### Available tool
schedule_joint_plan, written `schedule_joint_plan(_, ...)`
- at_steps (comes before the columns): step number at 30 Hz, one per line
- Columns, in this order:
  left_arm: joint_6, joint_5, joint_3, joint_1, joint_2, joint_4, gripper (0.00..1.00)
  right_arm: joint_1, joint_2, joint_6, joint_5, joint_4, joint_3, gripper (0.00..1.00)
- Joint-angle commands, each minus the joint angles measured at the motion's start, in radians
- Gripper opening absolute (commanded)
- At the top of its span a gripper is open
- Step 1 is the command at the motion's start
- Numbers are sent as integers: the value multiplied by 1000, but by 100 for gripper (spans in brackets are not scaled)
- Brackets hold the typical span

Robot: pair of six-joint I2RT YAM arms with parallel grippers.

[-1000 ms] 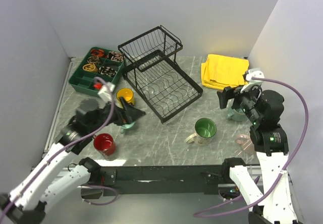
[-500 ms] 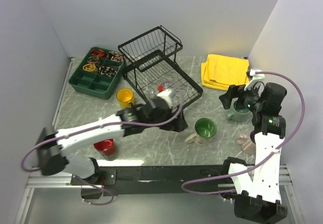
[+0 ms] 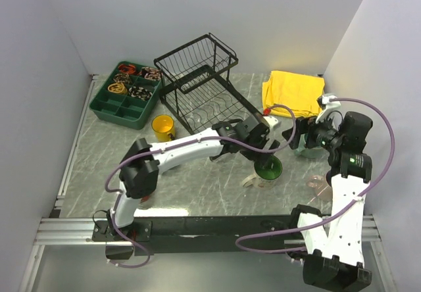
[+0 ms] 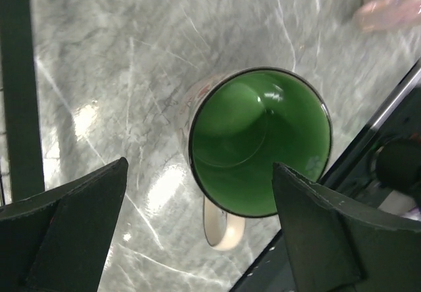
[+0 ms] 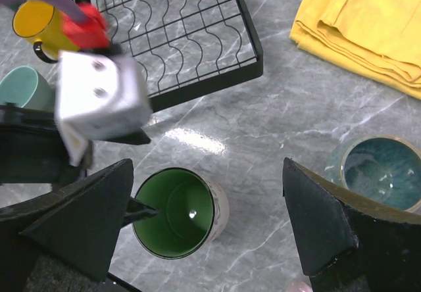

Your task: Load the cups into the dish rack

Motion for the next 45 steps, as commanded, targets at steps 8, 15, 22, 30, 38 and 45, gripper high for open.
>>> schedule_joint_plan(8, 293, 132, 247, -5, 167, -144, 81, -25, -21, -24, -63, 12, -16, 100)
schedule_joint_plan(15, 406, 147, 336, -3, 252, -202, 70, -34, -30, -25, -76, 12, -21, 100)
schedule_joint_plan(22, 475, 144, 415, -5, 304, -228, 61, -42, -42, -25, -91, 12, -25, 100)
schedule_joint_plan(30, 523, 150, 459, -5, 362, -284, 48, -47, -48, -24, -102, 14, -31, 100)
schedule_joint_plan(38, 531, 149, 478, -3, 375, -281, 18, -50, -55, -30, -112, 5, -30, 100)
schedule_joint_plan(45, 416, 245, 314, 39, 254, -127, 1, -53, -53, -48, -117, -35, -4, 100)
